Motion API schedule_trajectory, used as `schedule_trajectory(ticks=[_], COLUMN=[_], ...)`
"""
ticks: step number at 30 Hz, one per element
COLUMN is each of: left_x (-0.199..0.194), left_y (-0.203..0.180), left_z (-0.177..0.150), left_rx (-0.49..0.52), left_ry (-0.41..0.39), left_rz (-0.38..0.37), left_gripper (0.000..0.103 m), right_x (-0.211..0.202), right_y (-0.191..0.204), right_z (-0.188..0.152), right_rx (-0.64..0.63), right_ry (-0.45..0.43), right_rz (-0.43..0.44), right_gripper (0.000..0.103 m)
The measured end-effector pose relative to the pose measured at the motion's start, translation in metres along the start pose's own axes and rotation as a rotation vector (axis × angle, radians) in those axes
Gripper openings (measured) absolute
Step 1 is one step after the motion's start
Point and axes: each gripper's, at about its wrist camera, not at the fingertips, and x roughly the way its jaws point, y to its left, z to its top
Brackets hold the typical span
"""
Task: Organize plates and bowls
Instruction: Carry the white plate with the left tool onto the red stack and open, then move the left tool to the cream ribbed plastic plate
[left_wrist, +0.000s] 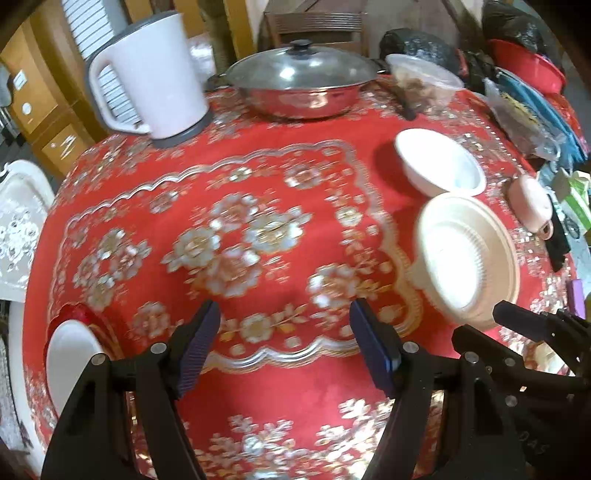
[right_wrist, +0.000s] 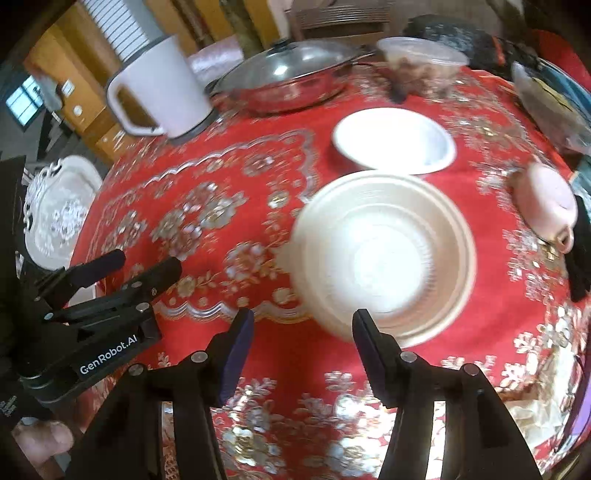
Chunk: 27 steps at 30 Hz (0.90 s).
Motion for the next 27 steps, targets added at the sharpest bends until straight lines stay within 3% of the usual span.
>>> schedule_trajectory(ticks=[9,27], left_x=[-0.001,0.012], left_y=[-0.035,-0.075], left_z=[0.013,0.029], left_rx=[0.038,0.079], left_ry=[-0.014,0.006], left_rz=[-0.038,-0.046], left_gripper=[0.072,0.072], right_x=[-0.022,-0.019], right_y=[-0.04,-0.104], right_z=[0.003,0.011], right_rx=[0.057,0.155], right_ry=[-0.027,-0.005], right_rz=[-0.032,-0.064], right_gripper=[0.06,0.061])
